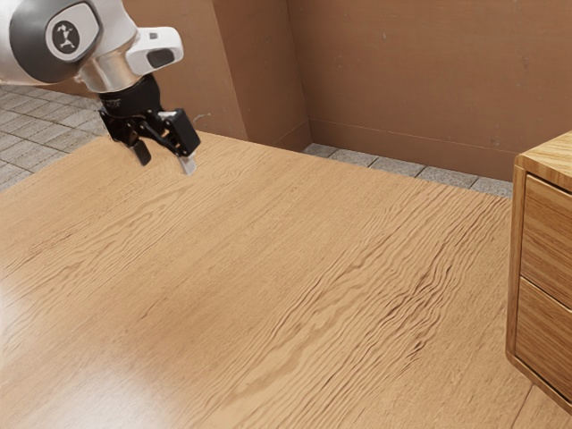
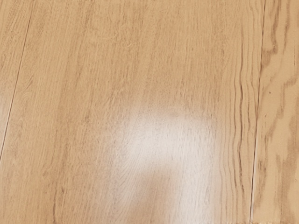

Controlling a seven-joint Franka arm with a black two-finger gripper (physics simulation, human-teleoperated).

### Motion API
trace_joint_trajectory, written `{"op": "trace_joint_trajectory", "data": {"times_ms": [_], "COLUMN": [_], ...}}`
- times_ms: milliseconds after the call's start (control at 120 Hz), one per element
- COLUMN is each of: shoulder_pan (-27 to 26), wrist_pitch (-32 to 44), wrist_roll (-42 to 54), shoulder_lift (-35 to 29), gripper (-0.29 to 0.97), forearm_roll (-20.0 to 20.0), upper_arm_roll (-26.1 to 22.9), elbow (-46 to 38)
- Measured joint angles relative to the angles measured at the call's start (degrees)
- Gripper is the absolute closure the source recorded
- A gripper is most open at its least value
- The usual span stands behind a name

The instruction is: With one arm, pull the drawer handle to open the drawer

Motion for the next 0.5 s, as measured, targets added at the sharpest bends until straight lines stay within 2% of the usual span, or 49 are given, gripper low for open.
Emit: {"op": "trace_joint_trajectory", "data": {"times_ms": [142, 225, 342, 417, 500], "shoulder_pan": [-1.49, -3.36, -3.18, -3.52, -5.71], "wrist_pitch": [0.02, 0.03, -0.08, -1.51, -2.76], "wrist_roll": [0.7, 1.04, 1.03, 0.81, 0.57], "shoulder_lift": [0.02, 0.0, 0.1, -0.61, -2.23], "gripper": [0.0, 0.0, 0.0, 0.0, 0.0], "forearm_roll": [-0.09, 0.04, 0.09, 2.39, 4.11], "upper_arm_roll": [0.01, 2.64, 3.47, 3.13, 2.89], "elbow": [0.0, 0.0, 0.68, 9.61, 13.08]}}
